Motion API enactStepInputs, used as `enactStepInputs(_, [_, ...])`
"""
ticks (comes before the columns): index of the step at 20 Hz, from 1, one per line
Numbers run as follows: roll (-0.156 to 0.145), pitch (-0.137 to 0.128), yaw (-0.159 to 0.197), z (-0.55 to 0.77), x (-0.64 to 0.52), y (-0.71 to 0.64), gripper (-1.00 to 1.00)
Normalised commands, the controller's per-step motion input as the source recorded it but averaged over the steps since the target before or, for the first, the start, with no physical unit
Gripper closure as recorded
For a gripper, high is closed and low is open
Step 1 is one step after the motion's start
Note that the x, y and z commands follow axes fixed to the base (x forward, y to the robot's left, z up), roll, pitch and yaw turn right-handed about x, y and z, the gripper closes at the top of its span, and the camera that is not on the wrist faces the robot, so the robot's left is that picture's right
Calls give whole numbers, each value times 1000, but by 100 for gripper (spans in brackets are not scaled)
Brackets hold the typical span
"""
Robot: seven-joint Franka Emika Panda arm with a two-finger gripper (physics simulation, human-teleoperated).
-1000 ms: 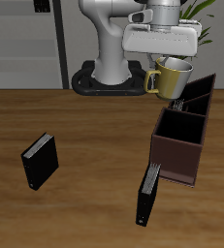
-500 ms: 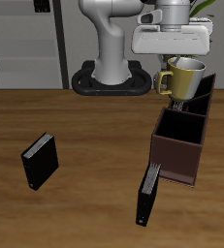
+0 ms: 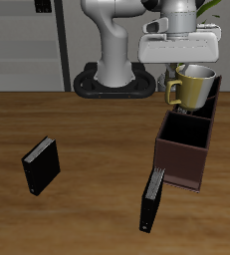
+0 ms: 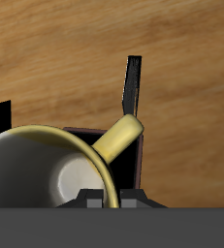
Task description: Place the yellow book into the left desk caddy's front compartment and place the white-yellow mug into the left desk caddy's right compartment
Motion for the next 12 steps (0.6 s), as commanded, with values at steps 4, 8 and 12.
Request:
enactStepInputs(4, [-1,18,1,-133,42,20,100])
enactStepInputs(8, [8,5,3,-89,16,9,100])
enactStepInputs(12, [21,18,12,-137,32,71,100])
